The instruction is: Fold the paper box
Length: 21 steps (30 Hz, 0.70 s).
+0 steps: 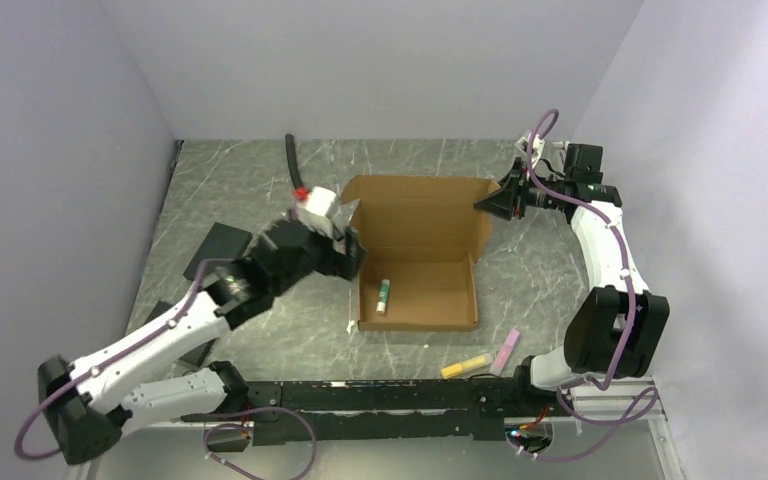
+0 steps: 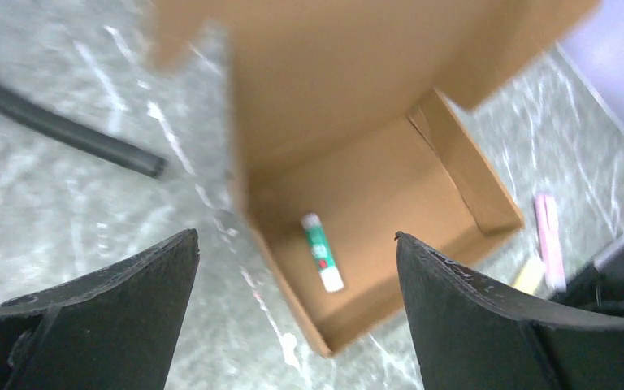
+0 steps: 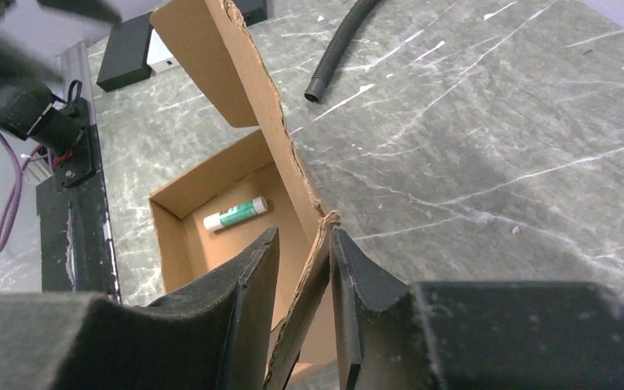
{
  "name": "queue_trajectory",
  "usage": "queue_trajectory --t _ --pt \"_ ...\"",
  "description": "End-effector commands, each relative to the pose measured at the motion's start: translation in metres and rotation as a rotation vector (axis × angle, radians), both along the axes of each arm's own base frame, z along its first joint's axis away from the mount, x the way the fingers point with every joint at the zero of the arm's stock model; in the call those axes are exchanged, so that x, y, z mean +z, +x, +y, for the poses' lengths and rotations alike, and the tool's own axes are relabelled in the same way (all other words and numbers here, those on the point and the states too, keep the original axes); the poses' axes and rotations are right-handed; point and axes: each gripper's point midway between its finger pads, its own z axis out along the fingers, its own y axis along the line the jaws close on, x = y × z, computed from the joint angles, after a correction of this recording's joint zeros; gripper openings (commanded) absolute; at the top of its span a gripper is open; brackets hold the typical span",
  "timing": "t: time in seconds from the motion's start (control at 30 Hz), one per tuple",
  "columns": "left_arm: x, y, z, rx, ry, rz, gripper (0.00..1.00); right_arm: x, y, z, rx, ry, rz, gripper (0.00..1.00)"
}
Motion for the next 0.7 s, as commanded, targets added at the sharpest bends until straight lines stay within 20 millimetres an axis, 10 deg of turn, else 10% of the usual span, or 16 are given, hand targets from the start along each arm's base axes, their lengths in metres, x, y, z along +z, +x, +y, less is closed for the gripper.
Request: queue_trajectory --t 0.0,0.5,0.67 --pt "0.034 0.025 0.049 0.034 -0.067 -0.041 0.95 0.006 0.001 0.001 0.023 0.003 -0.035 0.34" --pt "0.008 0.076 0.025 0.028 -0.16 -0.019 0.8 -0.001 0.003 0.003 0.02 -0.016 -0.017 0.37" --pt "-0.006 0.089 0.01 0.034 -0.191 0.028 0.49 -0.002 0.004 0.005 0.021 -0.039 -0.018 0.39"
